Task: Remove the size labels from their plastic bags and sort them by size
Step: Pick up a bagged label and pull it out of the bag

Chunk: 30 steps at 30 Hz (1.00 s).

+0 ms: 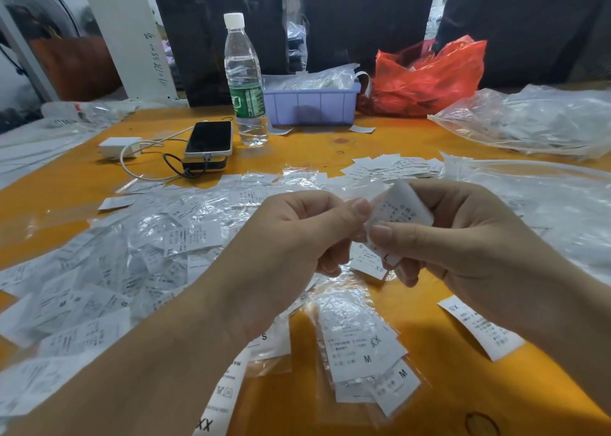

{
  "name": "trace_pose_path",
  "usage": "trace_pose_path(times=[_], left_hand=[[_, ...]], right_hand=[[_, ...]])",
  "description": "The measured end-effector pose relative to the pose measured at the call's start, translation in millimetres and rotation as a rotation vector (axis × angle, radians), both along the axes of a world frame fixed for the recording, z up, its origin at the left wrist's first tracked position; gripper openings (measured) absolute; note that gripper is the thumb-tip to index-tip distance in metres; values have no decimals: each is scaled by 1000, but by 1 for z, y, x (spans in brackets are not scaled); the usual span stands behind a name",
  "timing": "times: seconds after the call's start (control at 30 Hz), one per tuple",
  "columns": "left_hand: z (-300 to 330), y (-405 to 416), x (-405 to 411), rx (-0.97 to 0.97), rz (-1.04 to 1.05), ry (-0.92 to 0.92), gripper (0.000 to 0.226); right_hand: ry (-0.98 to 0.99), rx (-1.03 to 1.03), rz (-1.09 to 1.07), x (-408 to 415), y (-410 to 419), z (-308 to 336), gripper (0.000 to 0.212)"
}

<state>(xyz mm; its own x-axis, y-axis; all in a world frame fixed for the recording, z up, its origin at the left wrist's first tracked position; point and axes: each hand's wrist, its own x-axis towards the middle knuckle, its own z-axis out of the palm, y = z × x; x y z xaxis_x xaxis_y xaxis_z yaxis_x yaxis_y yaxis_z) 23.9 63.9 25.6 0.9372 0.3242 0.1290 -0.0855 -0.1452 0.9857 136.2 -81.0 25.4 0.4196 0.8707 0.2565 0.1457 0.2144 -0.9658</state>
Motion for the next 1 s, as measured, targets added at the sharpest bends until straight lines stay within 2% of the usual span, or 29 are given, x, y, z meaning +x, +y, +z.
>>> trace_pose_path(times=[0.27, 0.4, 0.53, 0.8, 1.0], left_hand=[[-3, -1, 0, 109, 3, 74, 43], [-6, 0, 3, 145, 77, 18, 23], [-6, 1, 2, 169, 108, -52, 15], [-4, -1, 0, 129, 115, -53, 28], [-3, -6, 0, 152, 49, -20, 30]], right_hand=[[-59, -6, -143, 3, -1, 0, 11], [-85, -42, -185, 5, -2, 0, 11], [-134, -111, -165, 6, 0, -2, 12], [-66, 34, -197, 13, -3, 4, 10], [-55, 85, -136, 9, -4, 4, 5]])
